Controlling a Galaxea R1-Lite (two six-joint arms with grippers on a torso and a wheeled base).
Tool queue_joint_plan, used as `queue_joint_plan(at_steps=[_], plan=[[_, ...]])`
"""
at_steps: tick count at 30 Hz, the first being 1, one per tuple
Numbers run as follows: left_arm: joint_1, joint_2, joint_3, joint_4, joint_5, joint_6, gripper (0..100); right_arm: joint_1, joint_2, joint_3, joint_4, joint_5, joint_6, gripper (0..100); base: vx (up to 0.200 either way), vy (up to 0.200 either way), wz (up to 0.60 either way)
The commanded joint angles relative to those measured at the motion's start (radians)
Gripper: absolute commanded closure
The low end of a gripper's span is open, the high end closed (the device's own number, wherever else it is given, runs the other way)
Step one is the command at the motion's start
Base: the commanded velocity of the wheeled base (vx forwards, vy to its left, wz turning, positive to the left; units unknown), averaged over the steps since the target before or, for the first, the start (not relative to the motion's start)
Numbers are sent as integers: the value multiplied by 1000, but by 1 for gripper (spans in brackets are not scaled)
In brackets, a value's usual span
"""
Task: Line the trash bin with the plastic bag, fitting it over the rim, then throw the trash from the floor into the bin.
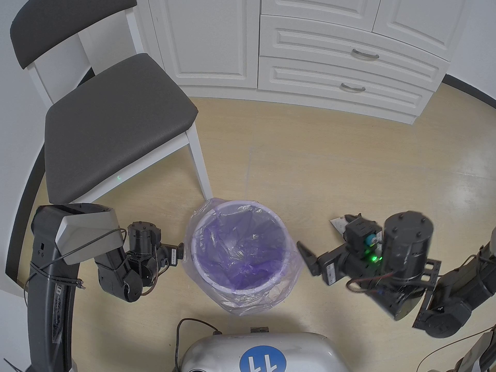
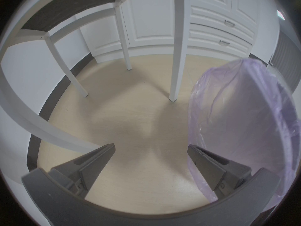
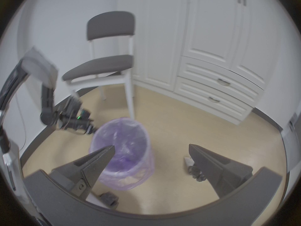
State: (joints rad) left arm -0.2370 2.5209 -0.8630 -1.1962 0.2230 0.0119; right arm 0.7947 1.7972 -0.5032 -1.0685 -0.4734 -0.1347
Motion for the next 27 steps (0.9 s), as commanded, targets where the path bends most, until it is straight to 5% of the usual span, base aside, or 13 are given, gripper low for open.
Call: queue_joint_plan(at_steps=[1,9,15,27], plan=[[-19,96,-130,75,10,25,0,-161,-79,57,-76,68,33,0,0,0,0],[-59,107,-257,213,10,17,0,-272,-81,23,-74,107,35,0,0,0,0],[-68,119,-373,345,10,17,0,-292,-72,23,-74,113,33,0,0,0,0],[-68,115,-392,412,10,25,0,-311,-68,32,-64,141,33,0,0,0,0]])
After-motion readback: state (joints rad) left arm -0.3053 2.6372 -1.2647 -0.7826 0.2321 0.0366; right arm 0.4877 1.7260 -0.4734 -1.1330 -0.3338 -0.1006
